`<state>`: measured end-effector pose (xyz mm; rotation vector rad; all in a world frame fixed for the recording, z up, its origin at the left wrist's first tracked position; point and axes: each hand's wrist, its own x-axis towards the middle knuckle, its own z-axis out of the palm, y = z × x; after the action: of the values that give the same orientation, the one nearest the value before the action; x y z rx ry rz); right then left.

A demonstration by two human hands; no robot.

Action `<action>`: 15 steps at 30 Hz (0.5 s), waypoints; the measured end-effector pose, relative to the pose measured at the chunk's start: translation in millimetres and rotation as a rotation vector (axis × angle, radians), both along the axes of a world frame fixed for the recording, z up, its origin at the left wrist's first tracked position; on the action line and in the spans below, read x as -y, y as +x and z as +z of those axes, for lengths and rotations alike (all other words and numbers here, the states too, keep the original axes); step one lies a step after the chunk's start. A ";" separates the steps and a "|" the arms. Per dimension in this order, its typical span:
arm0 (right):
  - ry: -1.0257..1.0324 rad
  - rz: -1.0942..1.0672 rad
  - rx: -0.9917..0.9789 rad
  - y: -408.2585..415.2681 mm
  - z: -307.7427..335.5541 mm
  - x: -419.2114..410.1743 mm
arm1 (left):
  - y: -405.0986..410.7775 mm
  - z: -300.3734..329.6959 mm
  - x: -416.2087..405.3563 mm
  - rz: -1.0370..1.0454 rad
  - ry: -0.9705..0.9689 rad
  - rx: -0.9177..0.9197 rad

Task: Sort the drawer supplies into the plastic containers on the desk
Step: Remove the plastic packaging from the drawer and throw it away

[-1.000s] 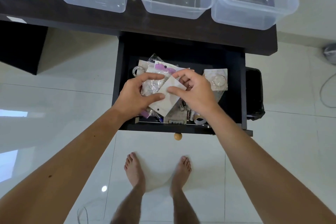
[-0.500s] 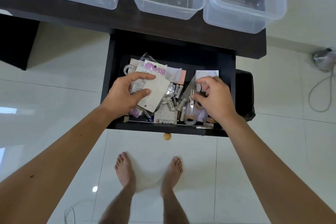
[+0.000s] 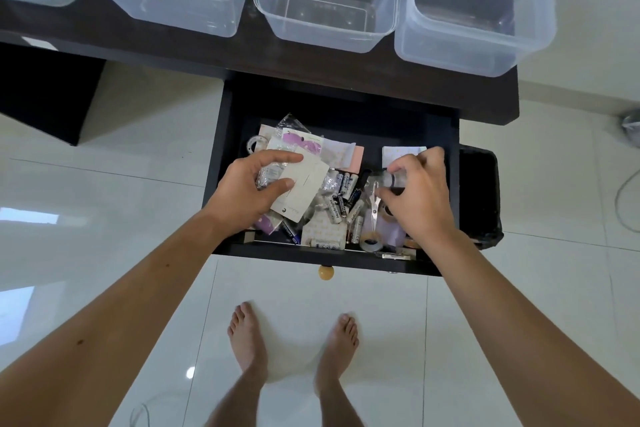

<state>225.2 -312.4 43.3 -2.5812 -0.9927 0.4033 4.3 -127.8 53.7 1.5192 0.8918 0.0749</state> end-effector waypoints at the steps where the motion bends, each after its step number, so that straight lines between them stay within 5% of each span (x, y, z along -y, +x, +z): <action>1: 0.016 0.022 0.048 -0.5 -1.4 1.2 | 0.0 0.2 0.2 0.001 0.004 -0.006; 7: 0.103 0.118 0.108 -1.6 9.0 -0.4 | -0.9 1.2 -0.1 0.004 0.047 -0.022; 15: 0.326 0.151 -0.360 -0.9 61.7 -19.6 | -0.9 6.6 1.7 -0.005 0.111 -0.038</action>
<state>224.3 -292.8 105.0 -2.0604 -1.0251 0.6587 3.4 -129.5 60.4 1.6305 0.9269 0.0939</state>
